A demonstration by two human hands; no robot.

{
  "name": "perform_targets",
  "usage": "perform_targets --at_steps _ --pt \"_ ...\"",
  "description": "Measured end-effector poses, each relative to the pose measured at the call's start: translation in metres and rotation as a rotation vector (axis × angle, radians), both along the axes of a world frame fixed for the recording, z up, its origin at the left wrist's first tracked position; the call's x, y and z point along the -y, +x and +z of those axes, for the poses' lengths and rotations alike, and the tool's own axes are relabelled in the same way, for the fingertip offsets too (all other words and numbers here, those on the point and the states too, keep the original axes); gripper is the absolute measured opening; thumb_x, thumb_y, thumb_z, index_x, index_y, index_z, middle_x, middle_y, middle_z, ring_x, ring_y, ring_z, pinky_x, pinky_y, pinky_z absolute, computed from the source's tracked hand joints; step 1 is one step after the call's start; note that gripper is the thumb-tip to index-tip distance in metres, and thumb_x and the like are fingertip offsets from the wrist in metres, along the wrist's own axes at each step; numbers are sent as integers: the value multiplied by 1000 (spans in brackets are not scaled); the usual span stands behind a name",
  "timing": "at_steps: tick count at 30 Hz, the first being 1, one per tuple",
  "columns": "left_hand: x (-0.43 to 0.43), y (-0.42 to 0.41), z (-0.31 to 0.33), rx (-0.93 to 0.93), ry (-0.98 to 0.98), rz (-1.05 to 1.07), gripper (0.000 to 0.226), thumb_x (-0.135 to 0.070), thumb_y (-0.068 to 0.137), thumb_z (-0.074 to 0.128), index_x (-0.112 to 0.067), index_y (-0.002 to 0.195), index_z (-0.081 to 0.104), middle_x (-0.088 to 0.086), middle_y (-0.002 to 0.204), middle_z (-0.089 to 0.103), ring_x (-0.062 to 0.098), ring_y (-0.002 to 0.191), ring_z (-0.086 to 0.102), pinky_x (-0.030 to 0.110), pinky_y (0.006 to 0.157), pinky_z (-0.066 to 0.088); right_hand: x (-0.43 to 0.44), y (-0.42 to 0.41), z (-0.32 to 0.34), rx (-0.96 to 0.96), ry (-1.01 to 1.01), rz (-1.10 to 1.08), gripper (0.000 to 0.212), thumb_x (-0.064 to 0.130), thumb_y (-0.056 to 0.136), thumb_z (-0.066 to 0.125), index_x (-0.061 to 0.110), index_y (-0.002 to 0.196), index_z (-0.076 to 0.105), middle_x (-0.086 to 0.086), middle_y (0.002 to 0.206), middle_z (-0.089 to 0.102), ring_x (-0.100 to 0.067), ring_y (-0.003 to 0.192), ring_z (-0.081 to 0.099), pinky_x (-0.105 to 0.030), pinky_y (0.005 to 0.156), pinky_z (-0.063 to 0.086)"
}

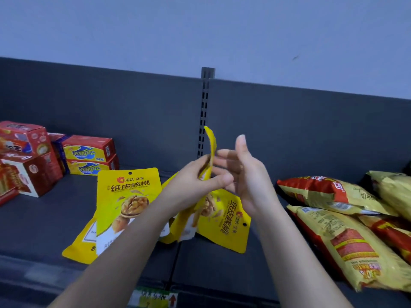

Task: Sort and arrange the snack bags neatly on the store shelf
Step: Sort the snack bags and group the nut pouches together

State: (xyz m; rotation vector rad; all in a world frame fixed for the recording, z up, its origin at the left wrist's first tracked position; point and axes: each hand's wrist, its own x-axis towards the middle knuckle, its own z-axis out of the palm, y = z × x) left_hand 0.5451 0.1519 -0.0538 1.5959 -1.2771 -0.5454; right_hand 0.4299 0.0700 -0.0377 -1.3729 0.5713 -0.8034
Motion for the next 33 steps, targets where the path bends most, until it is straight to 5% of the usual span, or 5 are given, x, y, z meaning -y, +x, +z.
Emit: perform_targets --at_steps 5,9,16,27,33 --pt "-11 26 -8 -223 -5 142 6 -14 87 65 -16 90 70 11 87 73 29 79 68 50 82 54 -2 1 -16 -85 -80 6 28 37 93 58 12 97 70 -6 95 75 -17 88 72 -26 69 56" --pt "-20 40 -14 -284 -25 265 24 0 93 56 -16 81 69 5 77 70 23 68 61 36 72 49 18 2 -57 -415 -377 -293 11 31 90 66 22 91 73 3 95 73 -14 94 66 -34 83 51" --pt "-26 46 -21 -486 -98 286 10 -7 91 61 -10 92 70 12 96 74 32 88 70 47 85 54 29 -19 -98 -1417 -438 -188 103 86 67 52 14 140 44 -9 154 28 -28 145 16 -49 111 24" --pt "-20 50 -29 -518 -97 262 9 -10 91 62 -15 91 70 5 91 75 29 90 70 51 92 51 37 -13 -113 -1208 -451 -272 87 79 71 58 19 133 46 -7 141 38 -27 134 28 -39 104 33" --pt "-19 57 -34 -535 -86 254 8 -9 91 62 -12 92 70 7 88 76 31 85 70 46 82 55 50 -8 -118 -1171 -500 2 109 69 71 67 31 155 8 3 163 6 -20 150 -4 -47 118 0"
